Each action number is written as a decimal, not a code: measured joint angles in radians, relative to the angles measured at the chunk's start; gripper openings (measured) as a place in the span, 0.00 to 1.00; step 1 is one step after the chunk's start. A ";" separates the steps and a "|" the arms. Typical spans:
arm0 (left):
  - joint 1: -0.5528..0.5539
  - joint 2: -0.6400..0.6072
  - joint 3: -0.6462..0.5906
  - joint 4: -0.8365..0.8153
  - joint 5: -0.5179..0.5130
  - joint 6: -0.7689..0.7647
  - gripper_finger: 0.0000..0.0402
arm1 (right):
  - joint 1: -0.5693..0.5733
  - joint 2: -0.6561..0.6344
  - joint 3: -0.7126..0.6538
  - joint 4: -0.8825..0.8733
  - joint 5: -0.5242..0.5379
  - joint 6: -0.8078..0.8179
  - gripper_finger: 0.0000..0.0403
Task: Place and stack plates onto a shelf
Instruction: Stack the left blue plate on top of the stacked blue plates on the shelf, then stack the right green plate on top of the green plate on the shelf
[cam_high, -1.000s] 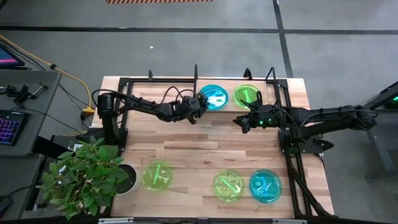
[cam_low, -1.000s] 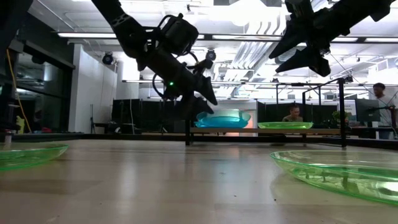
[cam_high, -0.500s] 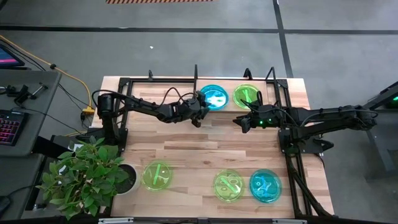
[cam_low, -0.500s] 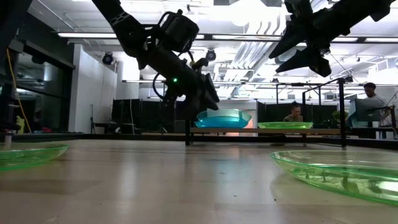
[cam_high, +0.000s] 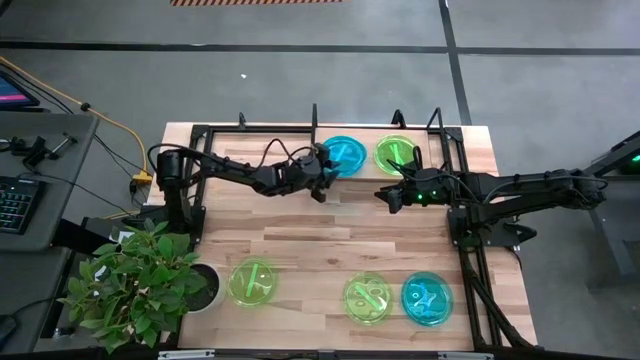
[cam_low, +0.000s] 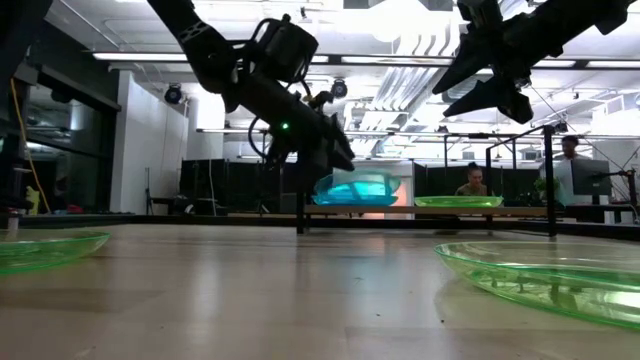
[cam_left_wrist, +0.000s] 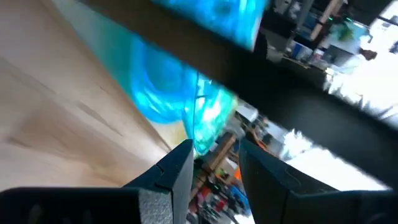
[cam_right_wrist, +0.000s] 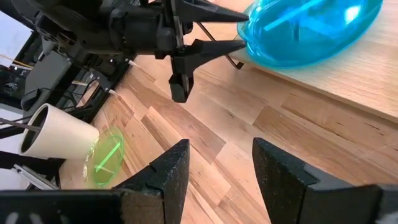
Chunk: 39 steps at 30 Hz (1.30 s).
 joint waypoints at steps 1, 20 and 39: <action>-0.005 0.000 0.000 0.018 -0.002 0.005 0.29 | 0.000 0.000 0.000 0.000 0.001 0.000 0.40; -0.028 0.000 0.000 0.284 0.151 0.442 0.29 | 0.000 0.000 0.000 0.000 0.033 0.021 0.40; -0.112 -0.031 0.008 0.318 0.619 0.951 0.29 | -0.001 0.000 0.000 0.010 0.002 0.040 0.40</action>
